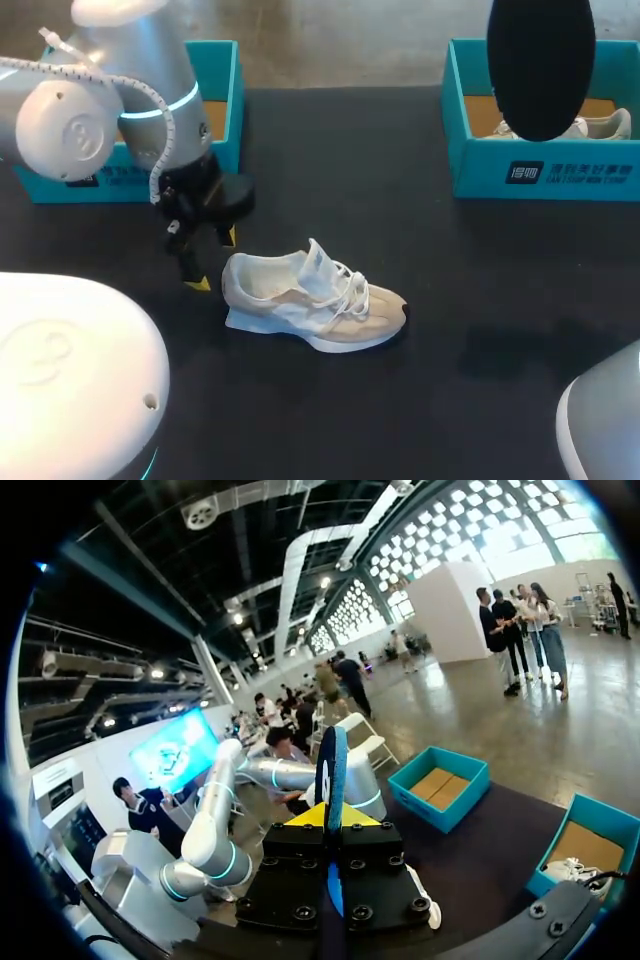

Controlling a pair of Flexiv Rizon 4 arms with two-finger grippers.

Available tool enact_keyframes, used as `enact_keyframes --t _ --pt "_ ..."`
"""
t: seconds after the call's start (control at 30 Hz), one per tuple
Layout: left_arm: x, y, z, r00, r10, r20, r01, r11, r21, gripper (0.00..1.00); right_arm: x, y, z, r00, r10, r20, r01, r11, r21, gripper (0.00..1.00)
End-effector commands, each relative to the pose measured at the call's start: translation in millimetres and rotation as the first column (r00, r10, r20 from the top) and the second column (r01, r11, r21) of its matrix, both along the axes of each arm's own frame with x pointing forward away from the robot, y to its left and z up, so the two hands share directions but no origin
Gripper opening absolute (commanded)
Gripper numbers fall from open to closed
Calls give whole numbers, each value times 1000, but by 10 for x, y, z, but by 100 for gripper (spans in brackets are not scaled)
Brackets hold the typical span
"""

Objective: Take the shoe out of the shoebox, open the shoe tongue, remove and reinsert the insole, then place the shoe into the shoebox

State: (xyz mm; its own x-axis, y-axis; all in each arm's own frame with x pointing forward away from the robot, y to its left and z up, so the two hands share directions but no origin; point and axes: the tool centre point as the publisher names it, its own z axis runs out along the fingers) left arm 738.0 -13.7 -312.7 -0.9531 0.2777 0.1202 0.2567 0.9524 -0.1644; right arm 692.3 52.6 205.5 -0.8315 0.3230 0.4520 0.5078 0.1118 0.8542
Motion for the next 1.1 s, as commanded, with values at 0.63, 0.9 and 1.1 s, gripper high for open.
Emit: enact_keyframes --t 0.63,0.9,1.1 --pt "360 -613 86 996 -65 64 66 998 -15 100 11 10 7 1000 0 -3 0 1000 -2 0" --pt "481 -849 -31 995 -82 56 83 996 -15 100 11 10 7 1000 0 -3 0 1000 -2 0" --pt "535 -1015 -133 993 -94 69 96 995 -16 100 11 10 7 1000 0 -3 0 1000 -2 0"
